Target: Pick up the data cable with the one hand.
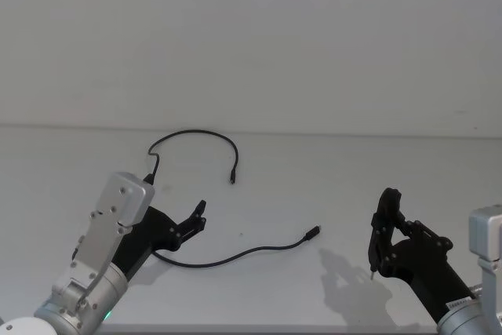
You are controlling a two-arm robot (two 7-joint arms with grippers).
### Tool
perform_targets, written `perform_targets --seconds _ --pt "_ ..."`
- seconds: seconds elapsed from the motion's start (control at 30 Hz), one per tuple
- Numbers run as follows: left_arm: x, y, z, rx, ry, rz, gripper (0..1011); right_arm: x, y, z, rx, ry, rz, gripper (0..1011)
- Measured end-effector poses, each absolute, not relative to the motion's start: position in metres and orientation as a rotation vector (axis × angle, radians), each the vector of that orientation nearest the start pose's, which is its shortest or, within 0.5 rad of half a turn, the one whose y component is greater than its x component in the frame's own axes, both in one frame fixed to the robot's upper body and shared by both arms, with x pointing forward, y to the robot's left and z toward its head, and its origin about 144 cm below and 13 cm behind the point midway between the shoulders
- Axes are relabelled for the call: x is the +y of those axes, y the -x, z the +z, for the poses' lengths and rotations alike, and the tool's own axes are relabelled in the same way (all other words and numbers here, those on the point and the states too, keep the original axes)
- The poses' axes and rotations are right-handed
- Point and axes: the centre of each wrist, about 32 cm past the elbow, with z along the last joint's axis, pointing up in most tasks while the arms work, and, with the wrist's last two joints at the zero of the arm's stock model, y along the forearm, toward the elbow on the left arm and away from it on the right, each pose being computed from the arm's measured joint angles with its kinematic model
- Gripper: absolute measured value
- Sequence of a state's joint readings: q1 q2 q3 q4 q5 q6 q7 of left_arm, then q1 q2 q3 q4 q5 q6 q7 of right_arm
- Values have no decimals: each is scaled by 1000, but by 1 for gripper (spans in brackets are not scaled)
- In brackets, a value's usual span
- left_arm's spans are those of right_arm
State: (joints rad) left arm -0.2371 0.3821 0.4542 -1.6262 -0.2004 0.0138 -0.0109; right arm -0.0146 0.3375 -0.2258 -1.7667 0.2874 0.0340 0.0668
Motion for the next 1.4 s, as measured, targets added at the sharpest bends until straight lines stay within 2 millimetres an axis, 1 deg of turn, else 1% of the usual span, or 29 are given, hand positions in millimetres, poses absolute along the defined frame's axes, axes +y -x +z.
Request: perform_targets --seconds 0.87,1.03,1.4 --pt "199 -493 1204 -269 -62 1117 1001 -237 -443 1189 -75 -26 -1229 269" --pt "202 -496 1205 -280 -65 1089 1001 -237 -443 1189 -75 -26 -1230 269" --pt "211 -508 1206 -321 -91 970 1001 -237 -443 1189 -75 -26 -1230 269"
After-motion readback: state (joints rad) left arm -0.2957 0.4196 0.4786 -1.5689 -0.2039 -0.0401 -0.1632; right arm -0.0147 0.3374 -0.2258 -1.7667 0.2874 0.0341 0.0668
